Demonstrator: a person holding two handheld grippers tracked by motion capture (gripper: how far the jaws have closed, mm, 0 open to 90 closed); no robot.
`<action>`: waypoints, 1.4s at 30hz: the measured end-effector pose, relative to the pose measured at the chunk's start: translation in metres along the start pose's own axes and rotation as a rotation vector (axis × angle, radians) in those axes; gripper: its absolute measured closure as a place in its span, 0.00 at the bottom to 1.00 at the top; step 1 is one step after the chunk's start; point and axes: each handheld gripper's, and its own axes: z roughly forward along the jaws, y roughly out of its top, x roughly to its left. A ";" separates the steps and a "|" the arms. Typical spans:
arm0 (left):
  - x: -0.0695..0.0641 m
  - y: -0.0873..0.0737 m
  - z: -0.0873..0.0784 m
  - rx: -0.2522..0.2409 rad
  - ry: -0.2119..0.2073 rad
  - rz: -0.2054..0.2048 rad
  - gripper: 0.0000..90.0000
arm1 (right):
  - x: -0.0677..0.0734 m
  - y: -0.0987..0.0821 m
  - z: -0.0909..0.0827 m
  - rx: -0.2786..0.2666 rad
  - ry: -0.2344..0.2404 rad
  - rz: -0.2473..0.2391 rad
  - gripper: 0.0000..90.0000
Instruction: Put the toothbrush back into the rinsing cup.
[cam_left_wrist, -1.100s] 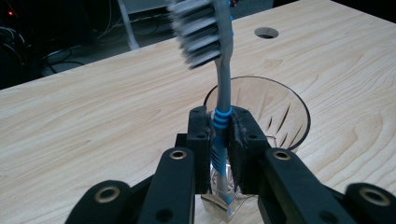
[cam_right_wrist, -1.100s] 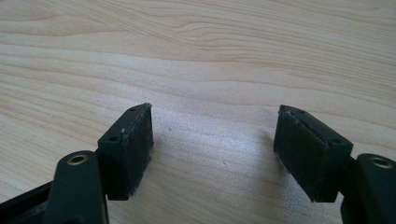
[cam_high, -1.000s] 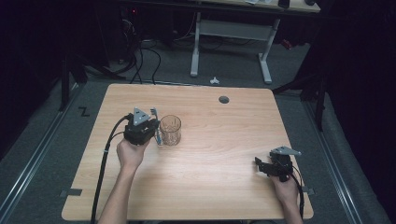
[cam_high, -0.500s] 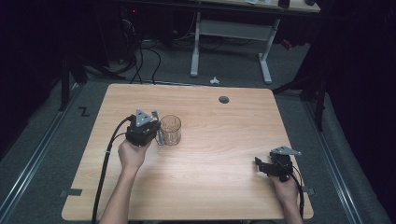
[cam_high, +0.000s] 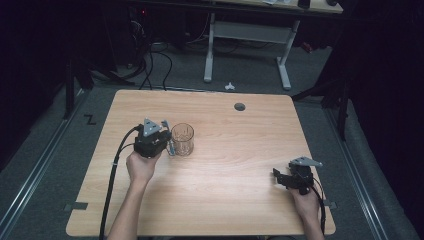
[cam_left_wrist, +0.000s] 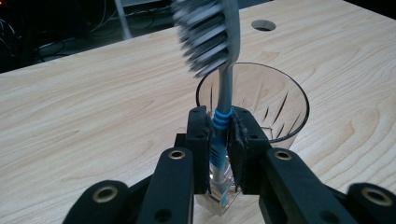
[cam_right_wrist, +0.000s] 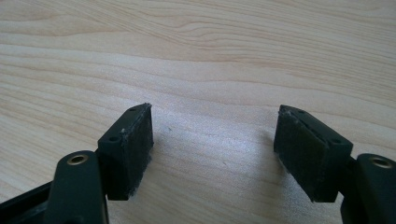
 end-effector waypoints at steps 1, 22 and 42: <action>0.000 0.000 0.001 0.002 -0.003 -0.004 0.85 | 0.000 0.000 0.000 0.000 0.000 0.000 0.32; 0.002 -0.002 -0.007 0.007 -0.006 -0.029 0.69 | 0.000 0.000 0.000 0.000 0.000 0.001 0.32; 0.010 -0.008 -0.023 -0.014 0.030 -0.083 0.52 | 0.000 0.000 0.000 0.000 0.000 0.000 0.32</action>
